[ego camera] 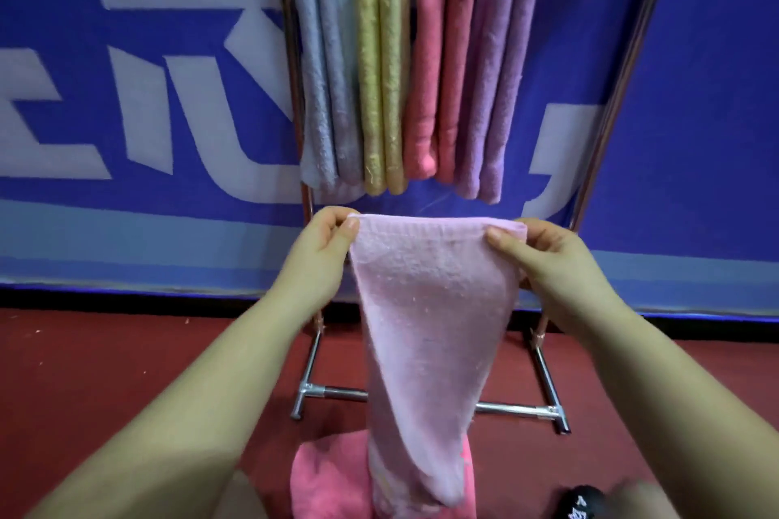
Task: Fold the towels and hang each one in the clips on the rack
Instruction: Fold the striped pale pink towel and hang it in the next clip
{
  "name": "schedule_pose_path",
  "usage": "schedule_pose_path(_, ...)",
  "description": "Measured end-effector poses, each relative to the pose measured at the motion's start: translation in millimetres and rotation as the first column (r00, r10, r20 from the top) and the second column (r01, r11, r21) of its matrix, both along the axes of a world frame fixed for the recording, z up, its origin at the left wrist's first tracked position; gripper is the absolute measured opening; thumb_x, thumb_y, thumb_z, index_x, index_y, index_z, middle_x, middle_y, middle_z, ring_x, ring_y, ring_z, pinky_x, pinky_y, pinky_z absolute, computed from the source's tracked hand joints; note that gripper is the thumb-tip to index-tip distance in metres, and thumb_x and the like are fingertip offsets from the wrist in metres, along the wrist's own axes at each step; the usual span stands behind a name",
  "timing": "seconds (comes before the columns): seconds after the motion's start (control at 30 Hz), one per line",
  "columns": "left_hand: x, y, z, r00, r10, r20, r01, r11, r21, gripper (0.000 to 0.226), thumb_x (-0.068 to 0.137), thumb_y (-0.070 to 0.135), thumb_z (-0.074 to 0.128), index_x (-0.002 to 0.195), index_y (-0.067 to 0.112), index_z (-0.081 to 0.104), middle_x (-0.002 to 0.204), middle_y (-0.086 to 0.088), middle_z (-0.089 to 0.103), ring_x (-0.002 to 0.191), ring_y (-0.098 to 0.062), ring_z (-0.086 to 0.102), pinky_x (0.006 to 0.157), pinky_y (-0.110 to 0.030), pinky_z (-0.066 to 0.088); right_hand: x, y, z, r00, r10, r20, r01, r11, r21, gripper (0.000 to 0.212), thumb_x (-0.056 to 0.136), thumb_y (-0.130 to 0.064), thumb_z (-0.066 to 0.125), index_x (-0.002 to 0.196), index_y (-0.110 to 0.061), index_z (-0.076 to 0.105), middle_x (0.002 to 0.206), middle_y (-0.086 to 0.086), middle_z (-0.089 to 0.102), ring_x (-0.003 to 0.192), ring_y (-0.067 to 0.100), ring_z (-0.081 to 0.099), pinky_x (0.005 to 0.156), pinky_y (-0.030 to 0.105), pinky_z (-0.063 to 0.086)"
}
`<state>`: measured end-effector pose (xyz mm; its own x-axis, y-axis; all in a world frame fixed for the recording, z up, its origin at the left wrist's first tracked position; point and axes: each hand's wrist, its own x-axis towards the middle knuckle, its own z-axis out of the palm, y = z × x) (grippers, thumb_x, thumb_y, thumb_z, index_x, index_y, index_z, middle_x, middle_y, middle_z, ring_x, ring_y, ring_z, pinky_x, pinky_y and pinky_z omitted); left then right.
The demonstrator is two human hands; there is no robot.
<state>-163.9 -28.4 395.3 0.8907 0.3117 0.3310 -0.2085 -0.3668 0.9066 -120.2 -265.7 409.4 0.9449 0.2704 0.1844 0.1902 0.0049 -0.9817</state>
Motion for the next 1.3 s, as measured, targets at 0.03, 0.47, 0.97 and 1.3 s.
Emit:
schedule_pose_path(0.03, -4, 0, 22, 1.0, 0.009, 0.02, -0.01, 0.999, 0.036, 0.012, 0.086, 0.037, 0.047, 0.084, 0.029, 0.055, 0.079, 0.007, 0.058, 0.073, -0.011, 0.051, 0.078, -0.035, 0.043, -4, -1, 23, 0.999, -0.004, 0.04, 0.004, 1.0, 0.005, 0.01, 0.084, -0.019, 0.065, 0.082, -0.01, 0.069, 0.07, 0.0, 0.068, 0.067, 0.013, 0.058, 0.063, 0.028, 0.047)
schedule_pose_path(0.47, -62, -13, 193, 0.979, -0.183, -0.09, 0.18, 0.983, -0.044, 0.015, 0.097, 0.02, 0.046, 0.09, 0.013, 0.057, 0.078, -0.003, 0.059, 0.066, -0.01, 0.057, 0.062, -0.021, 0.053, -24, -32, 174, 0.982, 0.084, 0.17, -0.055, 0.984, -0.168, 0.017, 0.09, -0.022, 0.059, 0.078, -0.015, 0.068, 0.063, -0.006, 0.065, 0.056, 0.005, 0.059, 0.057, 0.019, 0.053)
schedule_pose_path(0.97, -64, -30, 76, 0.902, -0.216, -0.375, 0.041, 0.905, -0.423, 0.01, 0.093, 0.013, 0.053, 0.086, 0.012, 0.061, 0.081, -0.004, 0.064, 0.072, -0.011, 0.06, 0.067, -0.022, 0.055, -16, -39, 59, 0.992, -0.034, -0.125, -0.008, 0.946, -0.324, 0.02, 0.08, -0.022, 0.073, 0.079, -0.005, 0.064, 0.069, 0.005, 0.062, 0.06, 0.013, 0.058, 0.057, 0.025, 0.055)
schedule_pose_path(1.3, -66, -80, 3, 0.948, -0.027, -0.317, -0.235, 0.612, -0.755, 0.008, 0.091, 0.01, 0.055, 0.085, 0.01, 0.061, 0.081, -0.007, 0.063, 0.071, -0.016, 0.058, 0.067, -0.025, 0.049, -47, -6, -15, 0.922, -0.383, -0.053, 0.368, 0.912, -0.18, 0.029, 0.08, -0.026, 0.068, 0.064, -0.006, 0.053, 0.061, 0.008, 0.045, 0.058, 0.016, 0.039, 0.052, 0.024, 0.037)
